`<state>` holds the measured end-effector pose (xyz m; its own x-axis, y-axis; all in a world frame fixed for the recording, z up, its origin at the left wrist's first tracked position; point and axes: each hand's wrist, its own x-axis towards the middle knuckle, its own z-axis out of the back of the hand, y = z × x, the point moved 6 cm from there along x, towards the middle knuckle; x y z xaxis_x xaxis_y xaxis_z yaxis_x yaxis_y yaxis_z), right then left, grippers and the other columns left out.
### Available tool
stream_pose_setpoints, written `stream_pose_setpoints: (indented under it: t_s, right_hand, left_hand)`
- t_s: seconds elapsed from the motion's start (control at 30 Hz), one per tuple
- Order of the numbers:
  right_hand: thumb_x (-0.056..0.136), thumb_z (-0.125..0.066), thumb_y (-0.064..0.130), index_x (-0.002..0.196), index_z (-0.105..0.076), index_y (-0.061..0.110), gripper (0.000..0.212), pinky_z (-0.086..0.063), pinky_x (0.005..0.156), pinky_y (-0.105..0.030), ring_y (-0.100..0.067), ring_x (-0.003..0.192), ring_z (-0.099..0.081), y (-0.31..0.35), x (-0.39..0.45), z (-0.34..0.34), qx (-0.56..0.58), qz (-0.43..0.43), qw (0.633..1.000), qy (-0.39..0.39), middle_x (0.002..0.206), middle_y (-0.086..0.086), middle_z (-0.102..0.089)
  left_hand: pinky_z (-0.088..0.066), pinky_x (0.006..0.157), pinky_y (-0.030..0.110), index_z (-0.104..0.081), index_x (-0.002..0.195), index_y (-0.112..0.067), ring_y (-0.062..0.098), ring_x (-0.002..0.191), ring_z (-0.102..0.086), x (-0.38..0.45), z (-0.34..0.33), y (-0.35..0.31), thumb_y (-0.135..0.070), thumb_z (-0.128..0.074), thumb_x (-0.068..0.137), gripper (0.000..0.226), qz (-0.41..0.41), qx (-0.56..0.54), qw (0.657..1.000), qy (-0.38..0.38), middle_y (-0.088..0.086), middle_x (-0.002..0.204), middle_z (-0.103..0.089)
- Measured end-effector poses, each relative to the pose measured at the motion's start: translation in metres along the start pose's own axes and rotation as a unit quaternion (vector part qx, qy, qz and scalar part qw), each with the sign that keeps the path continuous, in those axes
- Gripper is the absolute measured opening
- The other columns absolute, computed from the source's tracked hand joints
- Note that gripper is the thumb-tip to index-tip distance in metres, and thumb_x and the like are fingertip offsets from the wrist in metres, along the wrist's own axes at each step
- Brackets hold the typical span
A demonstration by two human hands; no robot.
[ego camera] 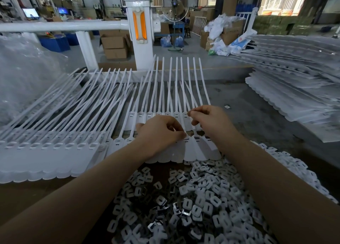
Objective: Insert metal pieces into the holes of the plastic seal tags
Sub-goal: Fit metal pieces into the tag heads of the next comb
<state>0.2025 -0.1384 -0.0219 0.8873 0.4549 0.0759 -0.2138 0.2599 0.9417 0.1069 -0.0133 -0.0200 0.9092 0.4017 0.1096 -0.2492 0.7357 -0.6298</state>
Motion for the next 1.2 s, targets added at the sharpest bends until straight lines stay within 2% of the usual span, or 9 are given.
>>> stream_pose_setpoints:
  t_s: [0.1, 0.2, 0.33, 0.5, 0.67, 0.8, 0.9, 1.03, 1.2]
  right_hand:
    - [0.097, -0.057, 0.019, 0.102, -0.067, 0.011, 0.014, -0.036, 0.038, -0.006, 0.015, 0.046, -0.051, 0.000, 0.000, 0.000, 0.005, -0.001, 1.000, 0.000, 0.077, 0.001, -0.062]
    - [0.096, -0.057, 0.018, 0.103, -0.067, 0.009, 0.015, -0.036, 0.038, -0.007, 0.015, 0.045, -0.050, 0.001, -0.001, 0.001, 0.010, -0.003, 1.000, -0.001, 0.077, 0.000, -0.062]
    - [0.097, -0.056, 0.018, 0.103, -0.067, 0.010, 0.015, -0.037, 0.037, -0.008, 0.014, 0.046, -0.051, 0.002, -0.001, 0.002, 0.003, -0.006, 1.000, 0.000, 0.077, 0.000, -0.062]
    - [0.097, -0.056, 0.020, 0.106, -0.067, 0.012, 0.017, -0.042, 0.040, -0.012, -0.006, 0.055, -0.051, 0.002, -0.001, 0.002, -0.013, -0.013, 1.000, 0.002, 0.076, 0.000, -0.063]
    - [0.097, -0.056, 0.020, 0.103, -0.066, 0.013, 0.013, -0.039, 0.037, -0.012, -0.009, 0.056, -0.051, 0.003, -0.002, 0.001, -0.018, -0.015, 1.000, 0.007, 0.076, 0.000, -0.063]
    - [0.096, -0.056, 0.020, 0.100, -0.066, 0.020, 0.010, -0.038, 0.038, -0.012, -0.010, 0.060, -0.054, 0.001, -0.002, -0.003, -0.044, -0.012, 0.998, 0.031, 0.078, 0.001, -0.064]
    - [0.095, -0.057, 0.019, 0.087, -0.063, 0.030, 0.014, -0.039, 0.044, -0.015, -0.006, 0.058, -0.054, 0.002, -0.002, -0.005, -0.075, 0.007, 0.996, 0.041, 0.078, 0.003, -0.066]
    - [0.093, -0.058, 0.019, 0.089, -0.064, 0.028, 0.012, -0.039, 0.051, -0.019, -0.003, 0.054, -0.052, 0.001, 0.000, -0.007, -0.080, 0.019, 0.996, 0.046, 0.076, 0.004, -0.066]
    - [0.093, -0.059, 0.020, 0.092, -0.065, 0.027, 0.010, -0.041, 0.052, -0.020, -0.004, 0.056, -0.054, 0.000, 0.000, -0.007, -0.081, 0.021, 0.995, 0.047, 0.080, 0.004, -0.067]
  left_hand:
    - [-0.034, 0.096, 0.042, -0.070, 0.079, -0.037, -0.002, 0.080, -0.056, -0.001, 0.002, -0.003, -0.048, -0.070, 0.082, 0.011, -0.025, 0.005, 1.000, -0.010, -0.016, 0.077, -0.065]
    - [-0.024, 0.088, 0.035, -0.066, 0.075, -0.043, -0.007, 0.079, -0.054, -0.004, 0.005, -0.009, -0.047, -0.069, 0.083, 0.010, -0.066, 0.034, 0.997, -0.021, -0.020, 0.073, -0.063]
    - [-0.021, 0.089, 0.035, -0.066, 0.079, -0.044, -0.003, 0.085, -0.055, -0.006, 0.006, -0.016, -0.044, -0.066, 0.087, 0.008, -0.122, 0.073, 0.990, -0.018, -0.021, 0.080, -0.063]
    - [-0.021, 0.085, 0.033, -0.063, 0.079, -0.048, 0.001, 0.088, -0.053, -0.009, 0.006, -0.019, -0.038, -0.068, 0.088, 0.015, -0.178, 0.084, 0.980, -0.013, -0.023, 0.079, -0.059]
    - [-0.042, 0.098, 0.048, -0.060, 0.074, -0.047, -0.003, 0.088, -0.057, -0.008, -0.001, -0.012, -0.035, -0.066, 0.088, 0.019, -0.146, 0.006, 0.989, 0.036, -0.023, 0.085, -0.062]
    - [-0.034, 0.103, 0.047, -0.059, 0.075, -0.045, -0.005, 0.086, -0.056, -0.005, -0.005, -0.008, -0.038, -0.060, 0.092, 0.018, -0.120, 0.008, 0.991, 0.054, -0.020, 0.082, -0.065]
    - [-0.026, 0.102, 0.040, -0.059, 0.077, -0.041, 0.002, 0.088, -0.054, -0.003, -0.006, -0.007, -0.039, -0.057, 0.094, 0.017, -0.106, 0.021, 0.992, 0.058, -0.013, 0.081, -0.064]
    - [-0.022, 0.098, 0.037, -0.057, 0.079, -0.040, 0.005, 0.092, -0.053, -0.002, -0.007, -0.008, -0.035, -0.053, 0.096, 0.019, -0.101, 0.027, 0.992, 0.071, -0.011, 0.083, -0.063]
    - [-0.022, 0.101, 0.039, -0.055, 0.081, -0.041, 0.012, 0.097, -0.051, -0.003, -0.007, -0.009, -0.036, -0.049, 0.098, 0.019, -0.106, 0.038, 0.991, 0.075, -0.012, 0.087, -0.060]
